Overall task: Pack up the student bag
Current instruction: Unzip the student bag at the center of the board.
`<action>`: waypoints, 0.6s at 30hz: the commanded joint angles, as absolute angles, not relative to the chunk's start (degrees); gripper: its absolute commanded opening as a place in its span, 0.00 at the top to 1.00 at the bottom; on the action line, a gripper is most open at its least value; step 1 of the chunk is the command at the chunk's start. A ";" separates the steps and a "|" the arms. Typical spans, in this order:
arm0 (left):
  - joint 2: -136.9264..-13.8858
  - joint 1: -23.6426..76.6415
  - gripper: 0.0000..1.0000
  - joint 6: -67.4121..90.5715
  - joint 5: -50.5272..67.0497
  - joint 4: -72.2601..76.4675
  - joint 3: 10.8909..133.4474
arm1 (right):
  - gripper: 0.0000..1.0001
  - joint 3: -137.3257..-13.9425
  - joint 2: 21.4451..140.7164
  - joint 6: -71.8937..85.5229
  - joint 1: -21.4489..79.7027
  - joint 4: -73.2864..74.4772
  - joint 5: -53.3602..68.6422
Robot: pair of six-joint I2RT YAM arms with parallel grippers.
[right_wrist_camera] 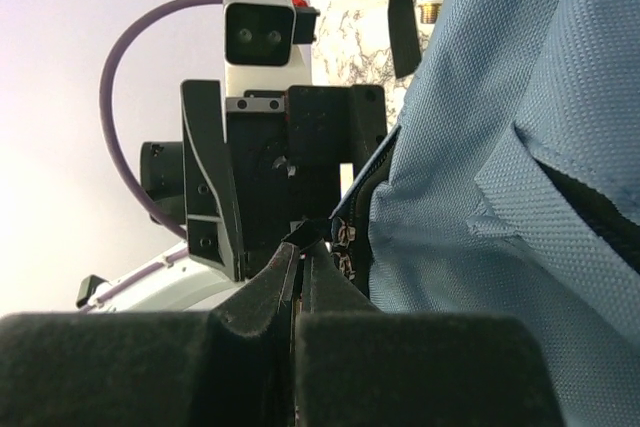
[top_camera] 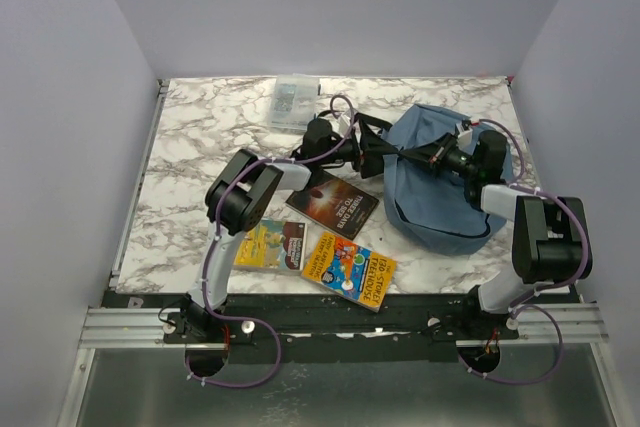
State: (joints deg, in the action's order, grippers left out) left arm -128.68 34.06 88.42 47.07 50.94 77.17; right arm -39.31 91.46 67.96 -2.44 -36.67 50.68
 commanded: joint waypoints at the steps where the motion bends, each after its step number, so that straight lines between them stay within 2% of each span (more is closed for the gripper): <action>1: -128.80 33.40 0.22 91.25 44.87 53.29 79.14 | 1.00 -38.54 89.12 69.29 -2.27 -38.43 52.25; 12: -135.67 33.75 0.35 94.77 43.03 47.12 86.35 | 1.00 -37.22 87.89 67.95 -1.52 -37.98 53.33; 15: -137.32 33.75 0.47 95.70 42.63 47.11 88.22 | 1.00 -37.02 87.63 67.55 -0.97 -37.60 53.76; 18: -137.83 33.63 0.64 95.57 41.82 46.86 89.14 | 1.00 -36.42 86.50 66.07 -0.54 -35.60 53.86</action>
State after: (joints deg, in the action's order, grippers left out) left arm -136.25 33.50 94.89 45.21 46.98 86.48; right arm -37.56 89.45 68.05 -1.50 -36.69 50.74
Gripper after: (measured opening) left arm 0.496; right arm 0.007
